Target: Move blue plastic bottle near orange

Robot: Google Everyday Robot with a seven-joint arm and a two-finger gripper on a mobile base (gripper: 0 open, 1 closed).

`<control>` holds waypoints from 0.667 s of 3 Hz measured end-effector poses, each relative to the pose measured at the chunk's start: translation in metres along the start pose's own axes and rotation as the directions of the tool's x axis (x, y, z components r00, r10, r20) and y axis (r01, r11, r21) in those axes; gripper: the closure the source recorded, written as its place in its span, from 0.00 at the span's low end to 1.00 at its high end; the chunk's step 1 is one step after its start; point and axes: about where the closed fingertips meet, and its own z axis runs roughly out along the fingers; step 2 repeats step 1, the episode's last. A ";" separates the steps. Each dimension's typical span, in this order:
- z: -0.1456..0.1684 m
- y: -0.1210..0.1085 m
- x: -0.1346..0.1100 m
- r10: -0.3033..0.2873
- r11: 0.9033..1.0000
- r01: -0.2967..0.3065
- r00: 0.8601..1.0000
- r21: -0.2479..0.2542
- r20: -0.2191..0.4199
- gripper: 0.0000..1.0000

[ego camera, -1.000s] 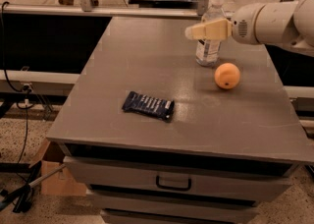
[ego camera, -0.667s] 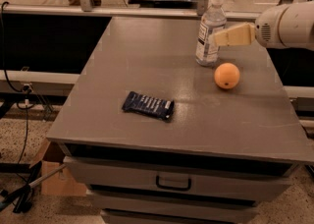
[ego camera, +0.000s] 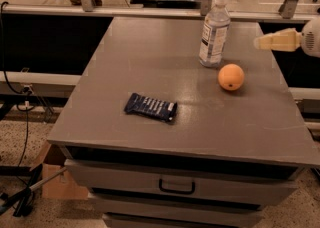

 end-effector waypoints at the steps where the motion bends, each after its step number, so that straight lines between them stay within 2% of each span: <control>1: -0.011 -0.039 0.012 0.013 0.996 -0.011 1.000 0.084 -0.023 0.00; 2: -0.011 -0.039 0.012 0.013 0.996 -0.011 1.000 0.084 -0.023 0.00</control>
Offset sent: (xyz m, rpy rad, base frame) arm 0.0000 0.0000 0.0000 0.0000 0.0000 0.0000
